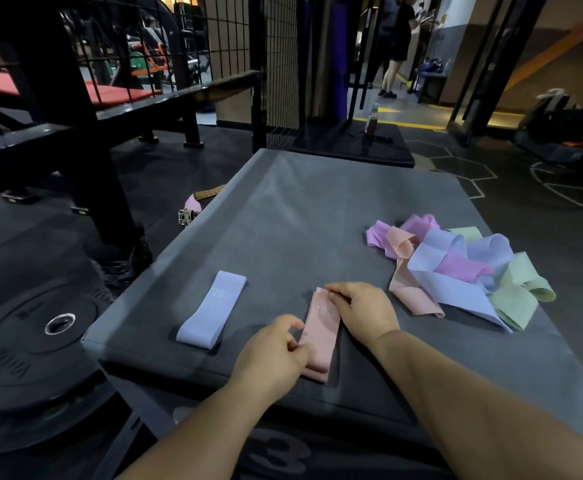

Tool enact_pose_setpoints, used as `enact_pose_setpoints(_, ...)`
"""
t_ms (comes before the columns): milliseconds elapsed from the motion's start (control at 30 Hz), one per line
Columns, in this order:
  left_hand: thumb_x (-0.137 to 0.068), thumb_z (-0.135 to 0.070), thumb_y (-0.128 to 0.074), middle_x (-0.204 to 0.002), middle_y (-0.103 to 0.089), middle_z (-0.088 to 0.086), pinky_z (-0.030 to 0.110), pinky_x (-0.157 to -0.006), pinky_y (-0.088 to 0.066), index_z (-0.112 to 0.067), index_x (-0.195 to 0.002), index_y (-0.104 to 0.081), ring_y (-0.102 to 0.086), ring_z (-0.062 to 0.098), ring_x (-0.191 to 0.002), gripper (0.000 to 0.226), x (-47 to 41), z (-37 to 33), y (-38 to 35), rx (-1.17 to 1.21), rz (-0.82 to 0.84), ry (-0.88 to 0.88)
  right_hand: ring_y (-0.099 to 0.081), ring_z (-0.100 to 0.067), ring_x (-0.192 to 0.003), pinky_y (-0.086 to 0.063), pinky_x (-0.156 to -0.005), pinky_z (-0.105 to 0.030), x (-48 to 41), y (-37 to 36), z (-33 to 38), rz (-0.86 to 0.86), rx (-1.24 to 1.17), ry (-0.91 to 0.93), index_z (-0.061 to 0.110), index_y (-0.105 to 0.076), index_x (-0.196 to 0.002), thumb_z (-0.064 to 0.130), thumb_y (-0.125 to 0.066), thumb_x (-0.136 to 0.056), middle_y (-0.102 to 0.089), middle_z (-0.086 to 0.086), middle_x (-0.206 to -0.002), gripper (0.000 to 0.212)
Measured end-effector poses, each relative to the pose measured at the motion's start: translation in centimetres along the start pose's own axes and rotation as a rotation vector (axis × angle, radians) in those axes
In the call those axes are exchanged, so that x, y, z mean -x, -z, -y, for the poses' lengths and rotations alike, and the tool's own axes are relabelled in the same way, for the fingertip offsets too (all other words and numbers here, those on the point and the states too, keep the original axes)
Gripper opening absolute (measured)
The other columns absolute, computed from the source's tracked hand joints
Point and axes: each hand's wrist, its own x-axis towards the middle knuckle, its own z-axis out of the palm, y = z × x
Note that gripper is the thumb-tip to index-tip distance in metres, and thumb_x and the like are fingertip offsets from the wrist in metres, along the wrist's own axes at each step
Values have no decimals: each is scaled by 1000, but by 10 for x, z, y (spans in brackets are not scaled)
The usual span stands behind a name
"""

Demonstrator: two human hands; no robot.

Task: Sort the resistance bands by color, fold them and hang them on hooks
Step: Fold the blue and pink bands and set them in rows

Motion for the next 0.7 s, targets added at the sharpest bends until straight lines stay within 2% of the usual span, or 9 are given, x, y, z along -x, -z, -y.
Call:
enact_pose_setpoints(133, -87, -36, -60, -79, -53, -11, 25, -72, -44, -36, -116, -53, -53, 8, -78, 30, 2, 2, 1, -69, 28, -17, -57, -23, -116, -43, -98, -30, 1, -3, -2, 21, 42, 21, 34, -61, -131, 31, -51, -99, -68, -2, -121, 34)
enact_pose_setpoints(233, -87, -37, -60, -95, -48, -15, 24, -81, -42, -38, -120, -54, -51, 9, -96, 33, 6, 5, -3, -162, -7, -96, -56, -25, -113, -42, -95, -29, 1, -3, -3, 70, 99, 77, 32, -61, -132, 31, -48, -101, -68, -5, -116, 33)
enact_pose_setpoints(300, -89, -38, -58, -108, -46, -15, 23, -90, -40, -38, -122, -55, -47, 10, -109, 33, 7, 7, -6, -197, -34, -156, -55, -26, -115, -40, -98, -30, 0, -2, -4, 94, 106, 120, 30, -61, -132, 30, -47, -101, -67, -5, -118, 34)
enact_pose_setpoints(467, -93, -38, -55, -118, -48, -17, 19, -95, -36, -35, -121, -59, -44, 9, -115, 29, 6, 13, -9, -202, -61, -215, -54, -25, -120, -37, -106, -34, 1, 1, -9, 119, 155, 204, 24, -56, -137, 30, -47, -101, -64, -2, -129, 38)
enact_pose_setpoints(600, -96, -37, -49, -128, -47, -19, 21, -101, -32, -33, -125, -57, -41, 7, -119, 31, 3, 14, -9, -203, -66, -244, -39, -18, -136, -27, -115, -31, 3, 4, -9, 133, 159, 224, 27, -37, -150, 36, -40, -102, -41, 6, -152, 48)
enact_pose_setpoints(700, -91, -51, -32, -134, -43, -23, 25, -104, -30, -35, -127, -55, -36, 6, -124, 45, 3, 10, -10, -233, -29, -267, -32, -18, -141, -24, -117, -34, 6, 5, -10, 159, 160, 230, 28, -29, -152, 51, -23, -95, -29, 7, -159, 63)
